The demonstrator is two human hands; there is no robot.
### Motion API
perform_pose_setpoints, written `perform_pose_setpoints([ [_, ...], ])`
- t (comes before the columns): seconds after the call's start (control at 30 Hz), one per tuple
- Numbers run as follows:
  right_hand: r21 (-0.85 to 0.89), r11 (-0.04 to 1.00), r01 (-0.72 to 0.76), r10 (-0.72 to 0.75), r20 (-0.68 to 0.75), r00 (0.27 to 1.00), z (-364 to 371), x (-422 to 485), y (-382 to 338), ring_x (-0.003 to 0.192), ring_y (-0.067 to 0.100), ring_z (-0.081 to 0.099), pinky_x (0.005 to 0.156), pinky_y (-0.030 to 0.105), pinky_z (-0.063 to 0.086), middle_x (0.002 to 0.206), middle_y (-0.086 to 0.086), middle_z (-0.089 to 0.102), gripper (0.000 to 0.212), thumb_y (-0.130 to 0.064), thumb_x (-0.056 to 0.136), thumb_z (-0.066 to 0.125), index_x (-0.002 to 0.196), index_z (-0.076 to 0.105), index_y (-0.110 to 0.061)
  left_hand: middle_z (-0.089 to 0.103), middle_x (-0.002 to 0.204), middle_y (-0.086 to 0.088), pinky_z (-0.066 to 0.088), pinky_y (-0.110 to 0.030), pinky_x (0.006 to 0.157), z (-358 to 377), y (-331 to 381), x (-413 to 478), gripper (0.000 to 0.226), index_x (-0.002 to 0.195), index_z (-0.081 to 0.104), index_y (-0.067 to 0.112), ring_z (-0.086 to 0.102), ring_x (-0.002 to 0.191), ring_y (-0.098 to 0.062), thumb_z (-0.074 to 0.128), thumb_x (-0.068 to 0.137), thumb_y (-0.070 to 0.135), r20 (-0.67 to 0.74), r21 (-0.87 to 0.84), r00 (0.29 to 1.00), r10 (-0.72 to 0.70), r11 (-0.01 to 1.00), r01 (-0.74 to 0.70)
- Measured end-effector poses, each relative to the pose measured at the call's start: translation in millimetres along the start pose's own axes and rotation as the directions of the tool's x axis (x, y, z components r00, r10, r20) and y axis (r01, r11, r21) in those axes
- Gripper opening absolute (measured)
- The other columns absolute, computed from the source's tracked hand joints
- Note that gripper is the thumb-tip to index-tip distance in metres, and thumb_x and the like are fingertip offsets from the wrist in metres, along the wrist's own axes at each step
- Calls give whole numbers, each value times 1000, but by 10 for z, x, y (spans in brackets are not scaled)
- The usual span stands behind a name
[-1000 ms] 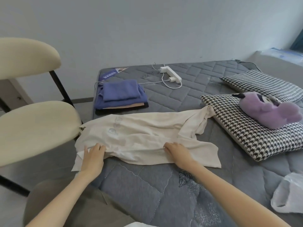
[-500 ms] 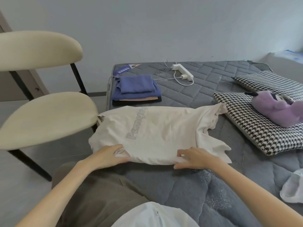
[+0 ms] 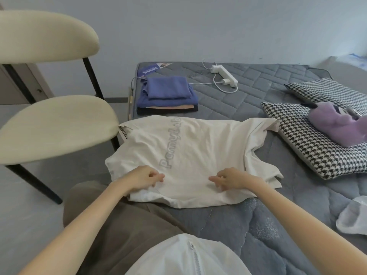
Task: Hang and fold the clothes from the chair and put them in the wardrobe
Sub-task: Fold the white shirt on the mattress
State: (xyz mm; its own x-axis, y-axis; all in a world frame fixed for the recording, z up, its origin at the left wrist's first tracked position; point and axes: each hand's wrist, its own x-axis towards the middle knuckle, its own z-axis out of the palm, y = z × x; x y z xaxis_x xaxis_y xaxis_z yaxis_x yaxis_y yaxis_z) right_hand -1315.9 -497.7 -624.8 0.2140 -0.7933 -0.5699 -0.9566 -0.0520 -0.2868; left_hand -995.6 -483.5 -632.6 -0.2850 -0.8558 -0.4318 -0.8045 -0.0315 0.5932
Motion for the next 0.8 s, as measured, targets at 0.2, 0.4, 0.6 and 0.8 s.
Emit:
perform_pose_setpoints([
  [0.2,16,992,122,-114,-253,961,-153,414,-220,94,14,59,80,30,48,110,-5,66,23,-37,97,50,107,64,-22,59,98,5,46,-28,72,-103,-116,292,19,99,68,30,56,81,-10,50,95,35,-338,1,941,1,1000,-1],
  [0.4,96,965,244,-171,-476,863,-471,1069,-598,112,19,53,94,35,44,117,-1,62,19,-26,95,53,109,65,-22,41,120,-4,37,-32,95,-234,-216,516,27,121,56,21,33,121,-26,52,94,24,-583,-72,808,-91,996,60],
  [0.6,59,961,269,-197,-534,822,-866,1826,-914,130,21,41,103,30,32,137,2,50,32,-25,95,53,126,55,-18,44,137,-7,22,-32,106,-433,-360,925,40,134,46,13,32,130,-26,51,95,21,-661,-188,734,-160,981,44],
  [0.8,-39,998,50,-61,-379,923,-1041,2426,-928,129,30,43,112,45,25,137,8,50,56,-35,88,59,140,43,-20,47,140,-19,29,-41,109,-752,-497,1439,51,137,42,-1,39,131,-34,46,97,32,-486,-531,752,-444,834,150],
])
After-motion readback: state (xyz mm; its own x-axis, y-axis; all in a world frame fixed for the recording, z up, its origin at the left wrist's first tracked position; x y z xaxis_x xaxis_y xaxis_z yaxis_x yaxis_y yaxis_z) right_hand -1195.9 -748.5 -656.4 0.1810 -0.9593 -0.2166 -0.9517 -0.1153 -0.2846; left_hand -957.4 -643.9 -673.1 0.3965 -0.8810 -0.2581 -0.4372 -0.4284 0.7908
